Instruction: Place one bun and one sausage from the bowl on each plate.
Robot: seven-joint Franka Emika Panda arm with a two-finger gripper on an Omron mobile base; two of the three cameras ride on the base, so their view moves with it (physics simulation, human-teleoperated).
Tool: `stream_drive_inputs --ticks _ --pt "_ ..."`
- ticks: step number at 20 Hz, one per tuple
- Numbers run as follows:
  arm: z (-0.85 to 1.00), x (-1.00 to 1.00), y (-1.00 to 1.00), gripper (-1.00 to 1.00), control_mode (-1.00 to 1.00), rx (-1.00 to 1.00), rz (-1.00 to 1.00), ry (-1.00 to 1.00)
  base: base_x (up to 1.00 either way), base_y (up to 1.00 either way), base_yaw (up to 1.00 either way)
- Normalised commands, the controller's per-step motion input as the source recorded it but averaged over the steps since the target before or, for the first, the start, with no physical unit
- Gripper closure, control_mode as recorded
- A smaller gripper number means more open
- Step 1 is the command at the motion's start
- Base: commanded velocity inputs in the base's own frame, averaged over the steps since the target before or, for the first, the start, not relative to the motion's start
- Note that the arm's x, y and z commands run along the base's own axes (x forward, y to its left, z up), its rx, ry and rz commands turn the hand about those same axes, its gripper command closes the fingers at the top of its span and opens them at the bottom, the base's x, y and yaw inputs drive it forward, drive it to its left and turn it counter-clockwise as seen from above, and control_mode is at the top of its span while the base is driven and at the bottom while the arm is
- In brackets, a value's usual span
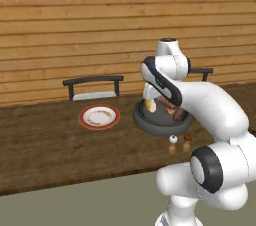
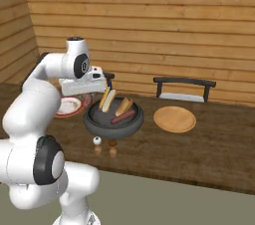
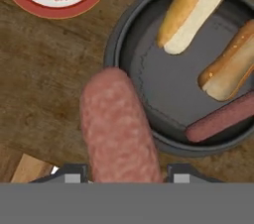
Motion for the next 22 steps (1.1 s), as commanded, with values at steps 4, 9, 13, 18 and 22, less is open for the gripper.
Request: stream_drive_inputs --ticks 4,9,13,18,22 --pt "0.07 0.24 1.00 1.00 -1.00 0.00 -0.12 -0.30 0.00 0.00 0.00" --pt "0.00 0.42 1.00 1.00 -1.00 0.01 -0.02 -0.10 0.00 0.00 0.00" --pt "0.00 0.43 0.93 1.00 -1.00 0.01 0.03 0.04 0.00 0.00 0.00" --pt "0.02 0.26 0.55 1.00 -1.00 0.01 0.12 0.19 0.00 0.00 0.00" --pt "0.00 0.19 0.03 1.00 -1.00 0.00 0.05 0.17 0.00 0.00 0.00"
